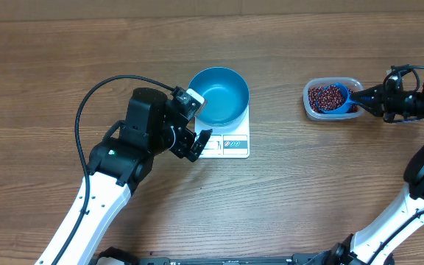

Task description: Scoop item into bowl and weigh 150g on scale

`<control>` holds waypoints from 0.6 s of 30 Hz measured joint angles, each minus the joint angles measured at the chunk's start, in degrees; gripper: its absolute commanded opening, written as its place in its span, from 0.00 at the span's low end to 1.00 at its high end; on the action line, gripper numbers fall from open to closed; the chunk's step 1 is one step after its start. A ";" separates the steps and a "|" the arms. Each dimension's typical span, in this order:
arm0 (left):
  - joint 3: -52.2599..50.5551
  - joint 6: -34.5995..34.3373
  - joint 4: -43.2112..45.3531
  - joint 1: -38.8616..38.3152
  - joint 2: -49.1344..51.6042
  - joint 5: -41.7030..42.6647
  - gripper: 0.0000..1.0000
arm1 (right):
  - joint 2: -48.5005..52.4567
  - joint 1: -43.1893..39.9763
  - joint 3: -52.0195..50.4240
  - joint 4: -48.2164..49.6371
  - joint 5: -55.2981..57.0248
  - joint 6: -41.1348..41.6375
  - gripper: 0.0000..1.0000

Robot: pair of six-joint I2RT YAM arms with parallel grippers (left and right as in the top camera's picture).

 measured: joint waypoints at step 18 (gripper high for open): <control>0.00 0.00 0.02 0.00 0.00 -0.02 0.99 | 0.00 -0.31 0.00 -0.79 -2.49 -0.63 0.04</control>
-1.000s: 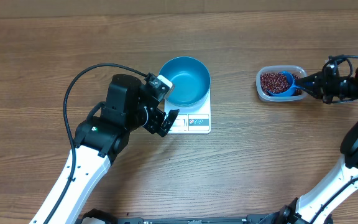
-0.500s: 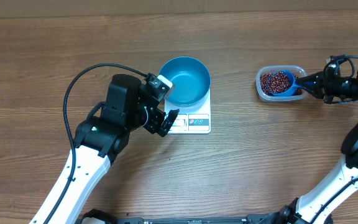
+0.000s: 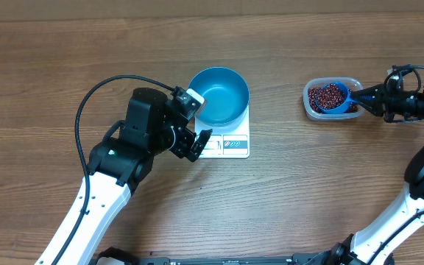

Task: Scoop item into bowl and weigh 150g on scale
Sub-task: 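Lift the filled scoop up out of the bean tub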

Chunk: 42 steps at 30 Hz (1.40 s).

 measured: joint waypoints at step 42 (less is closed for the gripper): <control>0.00 0.00 0.35 0.00 0.00 0.00 1.00 | 0.00 -1.92 -0.11 -4.85 -10.82 -3.80 0.04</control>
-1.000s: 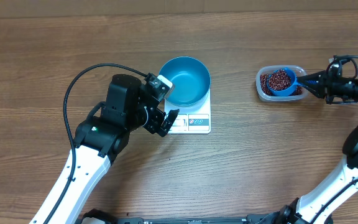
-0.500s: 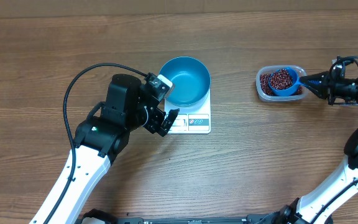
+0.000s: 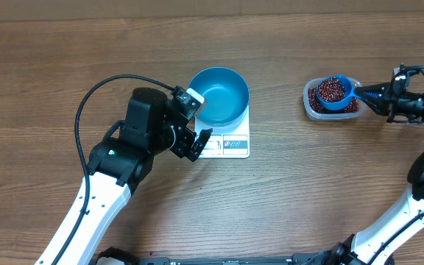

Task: Scoop item into bowl and weigh 150g on scale
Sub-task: 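Lift the filled scoop up out of the bean tub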

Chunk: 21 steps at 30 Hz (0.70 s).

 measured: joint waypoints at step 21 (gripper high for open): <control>0.00 0.00 0.28 0.00 0.00 0.00 1.00 | 0.00 0.02 -0.24 -2.86 -10.34 -5.16 0.04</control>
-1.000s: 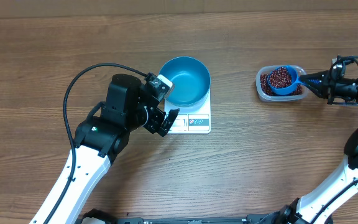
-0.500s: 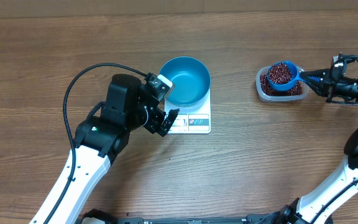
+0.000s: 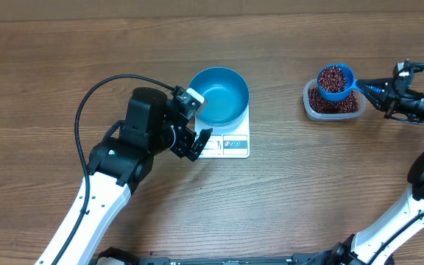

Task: Scoop item into bowl and weigh 150g on scale
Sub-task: 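Lift the filled scoop up out of the bean tub, then carry the filled scoop left over the teal bowl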

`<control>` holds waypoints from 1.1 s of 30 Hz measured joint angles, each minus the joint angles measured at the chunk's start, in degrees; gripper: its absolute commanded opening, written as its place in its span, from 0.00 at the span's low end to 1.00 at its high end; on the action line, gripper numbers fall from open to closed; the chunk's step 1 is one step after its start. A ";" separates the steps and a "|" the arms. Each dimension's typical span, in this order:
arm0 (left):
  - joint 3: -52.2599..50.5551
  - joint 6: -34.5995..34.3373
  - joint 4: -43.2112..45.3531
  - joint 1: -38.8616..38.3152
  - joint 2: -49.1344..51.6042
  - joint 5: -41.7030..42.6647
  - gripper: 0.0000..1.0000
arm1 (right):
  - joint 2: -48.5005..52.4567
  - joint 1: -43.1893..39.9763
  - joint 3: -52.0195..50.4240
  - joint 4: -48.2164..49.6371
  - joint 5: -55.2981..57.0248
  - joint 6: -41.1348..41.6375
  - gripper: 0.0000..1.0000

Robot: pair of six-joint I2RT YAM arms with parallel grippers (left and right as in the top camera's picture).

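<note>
A blue bowl (image 3: 223,96) stands with nothing in it on a white scale (image 3: 230,145) at the table's middle. My left gripper (image 3: 196,122) is open beside the bowl's left rim and over the scale's left edge, holding nothing. At the right, a clear container (image 3: 333,105) holds red beans. My right gripper (image 3: 377,87) is shut on the handle of a blue scoop (image 3: 335,79). The scoop is heaped with red beans and sits over the container's far rim.
The brown wooden table (image 3: 308,184) runs across the whole view. A black cable (image 3: 101,92) loops from the left arm over the table's left part. The right arm's white links (image 3: 418,199) rise along the right edge.
The scoop, full of beans, has moved from over the container's middle toward its far rim, and looks higher. The right gripper went with it. The left arm has not moved.
At first the scoop lay low in the container among the beans, held by my right gripper, and stayed so at the following moment. Then it was over the container with a load of beans. Now it is over the far rim. The left gripper stayed open by the bowl.
</note>
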 measured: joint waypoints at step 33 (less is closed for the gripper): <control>0.00 0.00 0.79 0.00 0.00 0.02 1.00 | 0.00 7.32 0.00 -2.89 -5.01 -4.31 0.04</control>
